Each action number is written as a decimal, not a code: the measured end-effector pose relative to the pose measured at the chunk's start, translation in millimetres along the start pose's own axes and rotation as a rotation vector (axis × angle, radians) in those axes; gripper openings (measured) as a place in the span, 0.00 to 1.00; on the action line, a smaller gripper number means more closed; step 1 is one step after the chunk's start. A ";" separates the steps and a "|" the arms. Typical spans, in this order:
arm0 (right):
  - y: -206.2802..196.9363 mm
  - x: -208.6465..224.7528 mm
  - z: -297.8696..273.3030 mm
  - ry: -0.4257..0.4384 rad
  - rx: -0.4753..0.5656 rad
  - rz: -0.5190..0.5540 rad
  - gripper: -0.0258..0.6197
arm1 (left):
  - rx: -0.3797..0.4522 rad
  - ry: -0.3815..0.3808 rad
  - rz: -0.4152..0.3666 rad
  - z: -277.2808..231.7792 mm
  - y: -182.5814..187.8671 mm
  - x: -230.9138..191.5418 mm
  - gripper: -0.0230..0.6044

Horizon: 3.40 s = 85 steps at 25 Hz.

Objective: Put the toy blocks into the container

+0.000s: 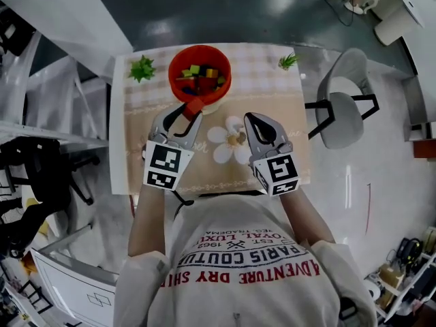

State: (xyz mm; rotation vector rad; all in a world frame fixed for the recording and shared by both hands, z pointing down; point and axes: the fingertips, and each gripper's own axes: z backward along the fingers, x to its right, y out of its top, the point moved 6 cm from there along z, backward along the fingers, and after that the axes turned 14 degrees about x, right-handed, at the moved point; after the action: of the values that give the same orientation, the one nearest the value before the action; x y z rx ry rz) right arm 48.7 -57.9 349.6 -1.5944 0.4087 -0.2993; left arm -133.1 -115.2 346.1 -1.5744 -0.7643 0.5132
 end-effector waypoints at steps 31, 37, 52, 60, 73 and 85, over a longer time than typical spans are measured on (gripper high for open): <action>-13.3 39.2 18.2 -0.114 -0.040 -0.018 0.04 | 0.025 0.006 0.134 -56.2 -11.7 5.1 0.56; -36.5 28.8 44.6 -0.149 -0.102 -0.047 0.04 | -0.004 -0.094 0.128 -41.7 -34.9 48.2 0.56; -76.5 68.9 66.4 -0.059 -0.112 -0.088 0.04 | -0.134 -0.381 0.076 -81.4 -107.8 146.0 0.72; -105.9 93.4 64.3 -0.015 -0.141 -0.110 0.04 | -0.227 -0.452 0.015 -108.8 -153.5 163.2 0.75; -125.3 115.3 63.1 -0.015 -0.160 -0.138 0.04 | -0.312 -0.551 -0.059 -119.1 -178.0 171.9 0.55; -78.8 100.2 46.5 0.005 -0.107 -0.087 0.04 | -0.180 -0.403 -0.049 -101.4 -117.2 148.6 0.55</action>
State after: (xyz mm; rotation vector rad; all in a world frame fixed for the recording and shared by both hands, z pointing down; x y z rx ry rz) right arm 165.0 -56.8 419.5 -1.7195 0.3650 -0.3530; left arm 19.0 -73.7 491.9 -1.6326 -1.1787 0.7556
